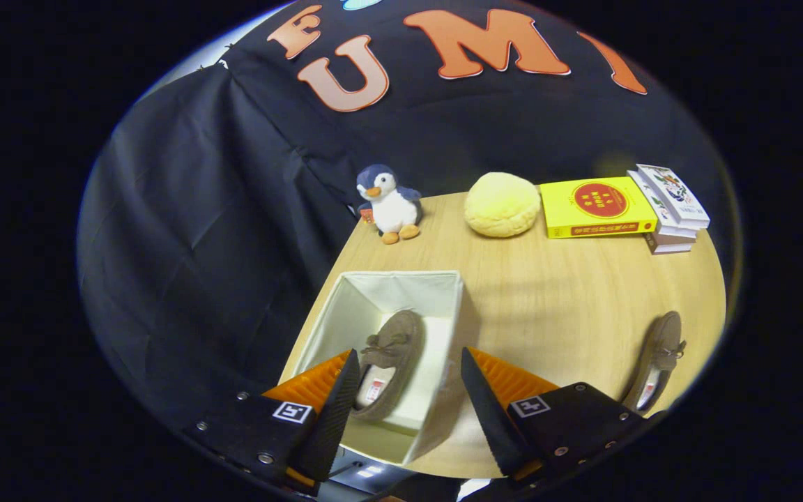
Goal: Open the storage box then place both shoes into the box .Put the left shoe in first, then the right shoe, with the right side of both shoes facing outward in a uniform manner.
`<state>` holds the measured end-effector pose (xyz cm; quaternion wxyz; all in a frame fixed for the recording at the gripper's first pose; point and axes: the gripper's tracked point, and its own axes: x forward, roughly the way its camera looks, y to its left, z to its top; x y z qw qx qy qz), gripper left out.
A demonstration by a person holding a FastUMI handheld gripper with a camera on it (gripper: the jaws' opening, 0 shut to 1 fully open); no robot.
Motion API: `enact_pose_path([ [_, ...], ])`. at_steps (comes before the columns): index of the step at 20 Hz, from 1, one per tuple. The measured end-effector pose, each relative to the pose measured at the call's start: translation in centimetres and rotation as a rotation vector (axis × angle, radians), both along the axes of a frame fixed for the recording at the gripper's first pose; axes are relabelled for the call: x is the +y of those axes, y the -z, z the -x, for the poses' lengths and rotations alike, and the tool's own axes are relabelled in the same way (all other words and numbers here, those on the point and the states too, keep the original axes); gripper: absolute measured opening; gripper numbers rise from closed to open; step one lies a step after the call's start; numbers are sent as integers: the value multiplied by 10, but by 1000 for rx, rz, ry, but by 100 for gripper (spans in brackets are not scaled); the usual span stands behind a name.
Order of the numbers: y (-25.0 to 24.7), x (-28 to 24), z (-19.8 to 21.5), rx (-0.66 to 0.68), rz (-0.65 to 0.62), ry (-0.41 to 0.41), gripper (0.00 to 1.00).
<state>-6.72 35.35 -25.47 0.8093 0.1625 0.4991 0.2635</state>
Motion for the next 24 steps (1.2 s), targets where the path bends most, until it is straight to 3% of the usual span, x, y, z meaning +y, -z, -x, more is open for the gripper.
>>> enact_pose_path([
  [6,26,-85,-5,-17,77,86,95],
  [17,109,-242,5,35,272,242,97],
  [24,165,-300,28,103,356,261,97],
])
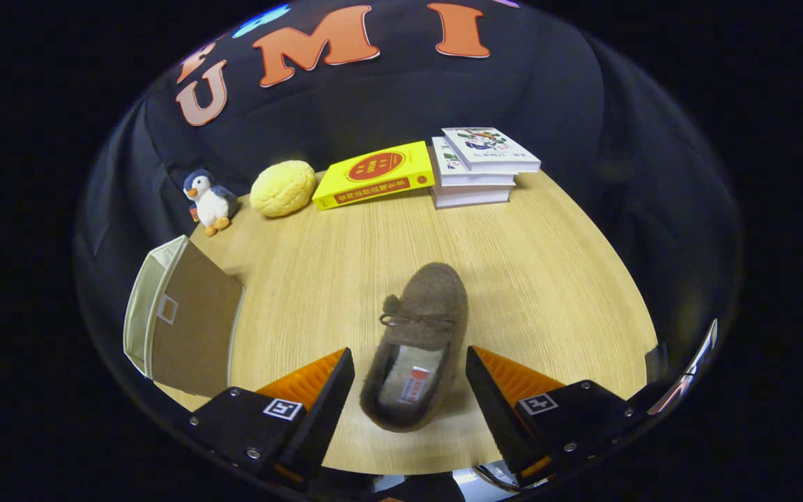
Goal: Open the storage box then place both shoes into the box .Put the left shoe in first, then the right shoe, with the right side of both shoes facing outward in a uniform manner.
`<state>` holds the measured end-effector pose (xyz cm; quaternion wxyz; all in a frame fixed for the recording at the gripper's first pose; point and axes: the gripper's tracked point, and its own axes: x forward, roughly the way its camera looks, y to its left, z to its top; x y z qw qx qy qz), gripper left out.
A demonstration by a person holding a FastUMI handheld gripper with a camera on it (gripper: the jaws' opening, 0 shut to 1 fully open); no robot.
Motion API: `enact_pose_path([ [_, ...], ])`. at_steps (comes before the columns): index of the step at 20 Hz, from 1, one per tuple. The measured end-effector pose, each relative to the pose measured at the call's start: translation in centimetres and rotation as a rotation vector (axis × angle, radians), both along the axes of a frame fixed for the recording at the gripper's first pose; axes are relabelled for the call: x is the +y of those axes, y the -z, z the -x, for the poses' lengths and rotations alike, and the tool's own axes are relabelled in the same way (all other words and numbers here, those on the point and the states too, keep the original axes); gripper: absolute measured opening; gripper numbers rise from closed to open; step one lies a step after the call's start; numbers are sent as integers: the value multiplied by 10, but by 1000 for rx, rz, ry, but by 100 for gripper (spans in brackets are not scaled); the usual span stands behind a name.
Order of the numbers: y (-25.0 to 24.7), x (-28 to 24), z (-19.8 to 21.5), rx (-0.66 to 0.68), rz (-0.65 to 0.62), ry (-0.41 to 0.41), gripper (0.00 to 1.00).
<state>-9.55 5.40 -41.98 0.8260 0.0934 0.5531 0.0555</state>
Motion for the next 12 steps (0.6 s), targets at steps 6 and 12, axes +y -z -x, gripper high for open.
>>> enact_pose_path([
  [6,44,-25,14,71,26,-7,90],
  [12,80,-30,-6,69,65,7,73],
])
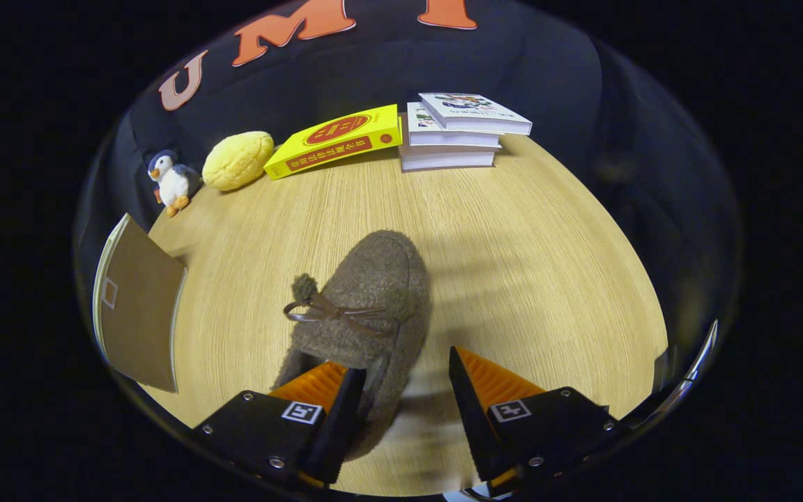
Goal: Open the storage box then place both shoes into the box .Put the left shoe in first, then the right shoe, with the right side of both shoes facing outward in a uniform manner.
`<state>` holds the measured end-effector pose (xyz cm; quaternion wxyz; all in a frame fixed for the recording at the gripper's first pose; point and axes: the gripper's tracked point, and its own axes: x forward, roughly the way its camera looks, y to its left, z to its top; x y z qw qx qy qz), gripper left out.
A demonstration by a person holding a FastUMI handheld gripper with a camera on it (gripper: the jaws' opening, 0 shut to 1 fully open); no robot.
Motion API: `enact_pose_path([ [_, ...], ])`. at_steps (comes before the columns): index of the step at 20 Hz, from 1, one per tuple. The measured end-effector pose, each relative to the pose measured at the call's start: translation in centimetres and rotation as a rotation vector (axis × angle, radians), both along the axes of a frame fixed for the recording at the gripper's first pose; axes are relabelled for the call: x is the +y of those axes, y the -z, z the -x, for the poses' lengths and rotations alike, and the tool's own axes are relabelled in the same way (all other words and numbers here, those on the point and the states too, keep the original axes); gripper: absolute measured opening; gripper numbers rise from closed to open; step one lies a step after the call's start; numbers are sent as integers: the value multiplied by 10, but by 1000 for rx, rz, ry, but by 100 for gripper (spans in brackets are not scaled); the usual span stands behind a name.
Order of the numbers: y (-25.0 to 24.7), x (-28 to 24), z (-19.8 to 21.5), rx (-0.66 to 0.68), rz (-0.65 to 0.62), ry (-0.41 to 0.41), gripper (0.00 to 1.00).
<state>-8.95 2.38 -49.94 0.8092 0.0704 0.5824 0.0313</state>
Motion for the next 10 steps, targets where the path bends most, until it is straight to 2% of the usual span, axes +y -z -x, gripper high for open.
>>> enact_pose_path([
  [1,5,1,-4,0,6,5,70],
  [5,12,10,-7,9,-4,25,43],
  [6,11,10,-5,12,3,32,32],
  [8,10,9,-4,39,5,52,18],
  [10,6,7,-3,79,-11,91,10],
])
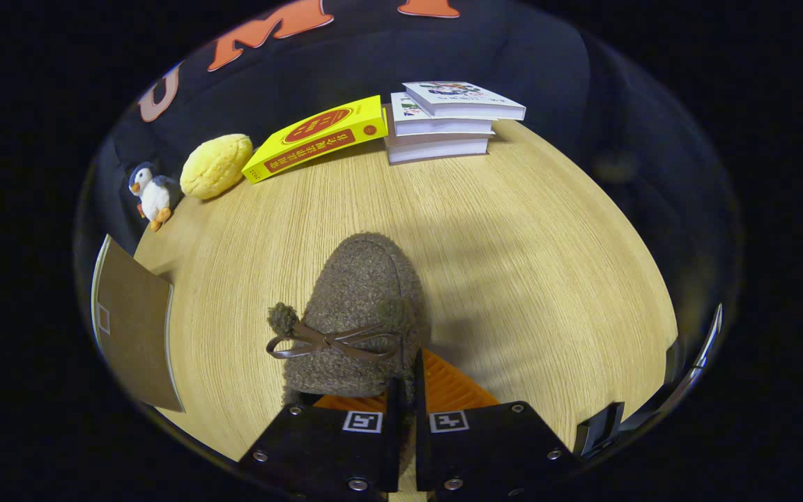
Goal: Open the storage box then place both shoes into the box .Put the left shoe in first, then the right shoe, with the right side of both shoes facing outward in a uniform manner.
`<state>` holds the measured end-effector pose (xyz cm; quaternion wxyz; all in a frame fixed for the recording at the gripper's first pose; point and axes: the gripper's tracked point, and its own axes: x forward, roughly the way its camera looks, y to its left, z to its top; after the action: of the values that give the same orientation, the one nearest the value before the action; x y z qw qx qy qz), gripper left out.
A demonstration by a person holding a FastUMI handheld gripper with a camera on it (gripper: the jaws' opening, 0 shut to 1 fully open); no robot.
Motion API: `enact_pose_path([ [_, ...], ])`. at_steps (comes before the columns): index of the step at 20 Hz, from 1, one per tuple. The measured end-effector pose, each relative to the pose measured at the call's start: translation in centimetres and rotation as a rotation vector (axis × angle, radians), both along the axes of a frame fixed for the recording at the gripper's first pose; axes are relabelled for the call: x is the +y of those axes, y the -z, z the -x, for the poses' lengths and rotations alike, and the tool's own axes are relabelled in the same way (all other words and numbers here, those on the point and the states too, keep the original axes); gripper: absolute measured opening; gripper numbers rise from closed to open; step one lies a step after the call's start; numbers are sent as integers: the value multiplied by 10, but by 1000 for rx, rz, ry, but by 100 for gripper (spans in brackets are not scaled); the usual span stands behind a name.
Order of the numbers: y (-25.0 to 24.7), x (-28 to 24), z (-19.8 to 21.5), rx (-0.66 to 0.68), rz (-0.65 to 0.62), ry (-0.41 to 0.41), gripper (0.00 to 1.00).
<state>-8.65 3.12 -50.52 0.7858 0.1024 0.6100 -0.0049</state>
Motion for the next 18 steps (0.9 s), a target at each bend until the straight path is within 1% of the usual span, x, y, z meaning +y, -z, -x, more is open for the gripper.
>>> enact_pose_path([
  [1,-6,4,-2,4,-19,25,8],
  [2,-15,7,-5,-7,-33,37,6],
  [3,-26,10,-7,-22,-34,36,5],
  [6,-57,28,-12,-47,-27,8,5],
  [13,-131,93,-30,-111,-74,-43,5],
  [18,-167,144,-35,-155,-95,-103,5],
])
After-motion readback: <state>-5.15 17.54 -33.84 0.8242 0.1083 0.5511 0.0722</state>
